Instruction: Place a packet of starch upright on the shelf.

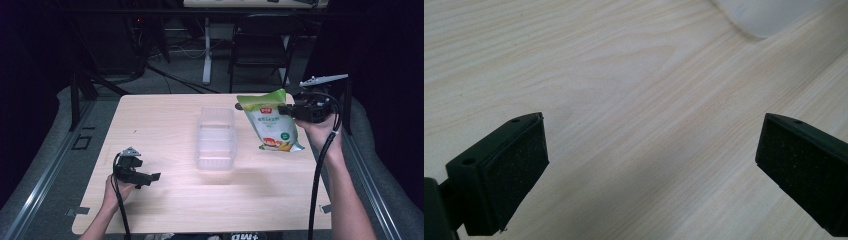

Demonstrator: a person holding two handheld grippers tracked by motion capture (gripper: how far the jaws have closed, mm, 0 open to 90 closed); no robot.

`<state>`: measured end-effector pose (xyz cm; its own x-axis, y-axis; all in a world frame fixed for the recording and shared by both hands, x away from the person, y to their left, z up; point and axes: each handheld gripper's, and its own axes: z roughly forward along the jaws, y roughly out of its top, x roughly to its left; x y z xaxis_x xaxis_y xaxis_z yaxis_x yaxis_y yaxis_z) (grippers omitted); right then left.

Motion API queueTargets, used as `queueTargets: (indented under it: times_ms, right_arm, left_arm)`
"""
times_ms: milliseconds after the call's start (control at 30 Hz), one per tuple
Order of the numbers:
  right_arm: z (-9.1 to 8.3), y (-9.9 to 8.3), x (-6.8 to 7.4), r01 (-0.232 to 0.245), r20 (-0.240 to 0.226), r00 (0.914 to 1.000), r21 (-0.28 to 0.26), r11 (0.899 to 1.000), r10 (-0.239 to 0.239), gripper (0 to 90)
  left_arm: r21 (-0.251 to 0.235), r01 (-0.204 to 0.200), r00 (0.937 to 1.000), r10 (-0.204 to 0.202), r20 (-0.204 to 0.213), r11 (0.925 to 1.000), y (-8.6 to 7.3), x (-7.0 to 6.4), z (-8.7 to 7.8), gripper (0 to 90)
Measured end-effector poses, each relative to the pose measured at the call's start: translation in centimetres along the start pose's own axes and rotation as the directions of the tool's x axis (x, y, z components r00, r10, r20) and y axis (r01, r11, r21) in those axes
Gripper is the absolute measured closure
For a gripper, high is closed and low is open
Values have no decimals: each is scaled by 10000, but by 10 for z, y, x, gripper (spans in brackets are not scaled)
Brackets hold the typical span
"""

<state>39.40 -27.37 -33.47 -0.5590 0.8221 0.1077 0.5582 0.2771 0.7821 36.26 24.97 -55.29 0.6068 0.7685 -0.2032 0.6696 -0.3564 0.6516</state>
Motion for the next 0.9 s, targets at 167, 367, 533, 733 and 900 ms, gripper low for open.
queueTargets:
  times_ms: [167, 367, 533, 733, 900]
  right_arm:
    - [1, 8, 3, 120, -40, 9999, -57, 9999, -120, 879]
    - [5, 16, 7, 232, -124, 9997, -91, 9997, -234, 879]
    - [7, 24, 11, 306, -211, 9993, -156, 9994, -309, 879]
    - [8, 33, 15, 352, -257, 9990, -271, 9990, -358, 880]
    - [11, 41, 19, 466, -299, 9984, -309, 9984, -475, 880]
  left_arm:
    - [-29, 8, 10000, -8, -8, 10000, 0, 0, 0, 5]
    - [-35, 30, 10000, -30, -2, 10000, 0, 0, 0, 5]
    - [-26, 7, 10000, -7, -19, 10000, 0, 0, 0, 5]
    - [-18, 12, 10000, -12, 12, 10000, 0, 0, 0, 5]
    - [-8, 74, 10000, -74, 21, 10000, -1, 0, 1, 5]
